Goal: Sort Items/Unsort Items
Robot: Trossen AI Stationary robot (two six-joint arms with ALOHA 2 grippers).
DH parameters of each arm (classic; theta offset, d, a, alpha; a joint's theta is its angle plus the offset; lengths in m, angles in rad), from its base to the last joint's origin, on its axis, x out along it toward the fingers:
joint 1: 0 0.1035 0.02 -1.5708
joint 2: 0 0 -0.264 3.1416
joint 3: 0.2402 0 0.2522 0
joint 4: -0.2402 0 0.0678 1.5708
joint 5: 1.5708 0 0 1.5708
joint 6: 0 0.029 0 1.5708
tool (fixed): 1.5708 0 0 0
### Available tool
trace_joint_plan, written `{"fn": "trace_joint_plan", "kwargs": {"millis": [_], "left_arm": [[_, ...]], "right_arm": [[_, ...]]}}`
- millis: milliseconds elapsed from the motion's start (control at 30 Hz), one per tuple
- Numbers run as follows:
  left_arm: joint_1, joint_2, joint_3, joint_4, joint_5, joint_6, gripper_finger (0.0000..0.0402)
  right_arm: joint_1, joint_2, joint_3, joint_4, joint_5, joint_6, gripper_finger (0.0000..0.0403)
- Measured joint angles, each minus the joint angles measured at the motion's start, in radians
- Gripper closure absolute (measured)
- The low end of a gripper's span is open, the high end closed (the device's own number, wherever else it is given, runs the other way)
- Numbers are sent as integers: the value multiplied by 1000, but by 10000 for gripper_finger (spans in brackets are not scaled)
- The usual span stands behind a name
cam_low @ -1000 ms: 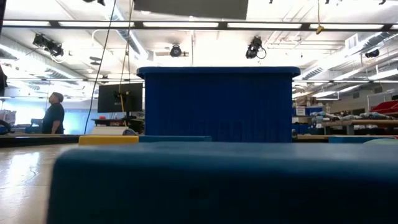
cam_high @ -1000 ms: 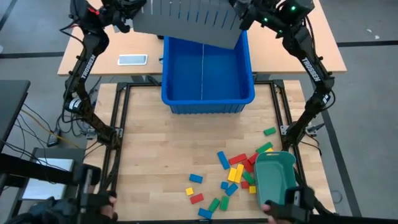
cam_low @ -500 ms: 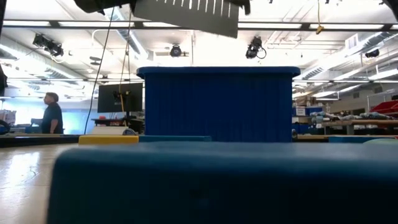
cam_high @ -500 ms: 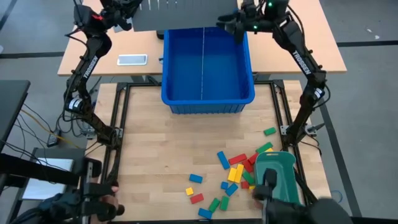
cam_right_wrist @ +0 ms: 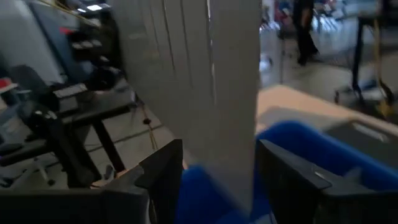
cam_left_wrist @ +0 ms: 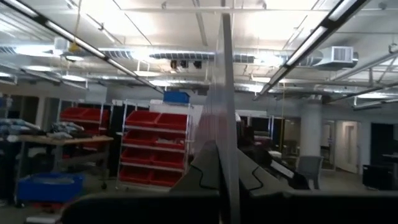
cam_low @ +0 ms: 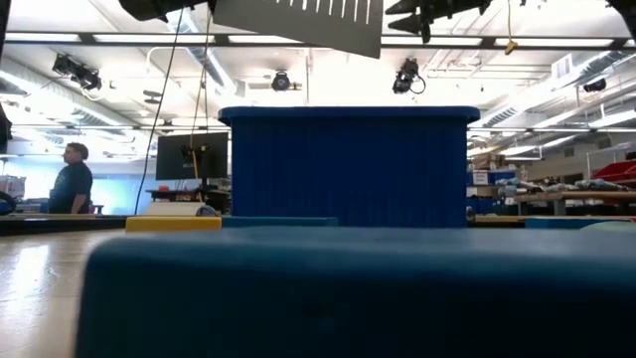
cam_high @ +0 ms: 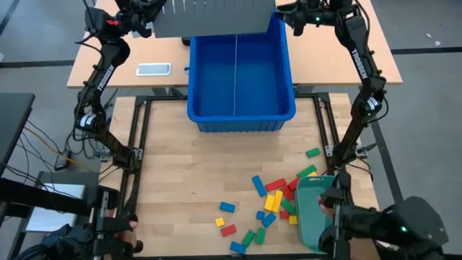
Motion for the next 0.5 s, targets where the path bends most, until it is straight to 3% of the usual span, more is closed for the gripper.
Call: {"fn": "trace_joint_plan", "kwargs": {"millis": [333, 500], "left_arm": [[0, 0, 0, -3, 10, -7, 401], [-10, 0, 0, -24, 16, 2, 401]], "right_arm": [[16, 54, 0, 98, -141, 64, 202], [35, 56, 0, 135, -124, 49, 248]]}}
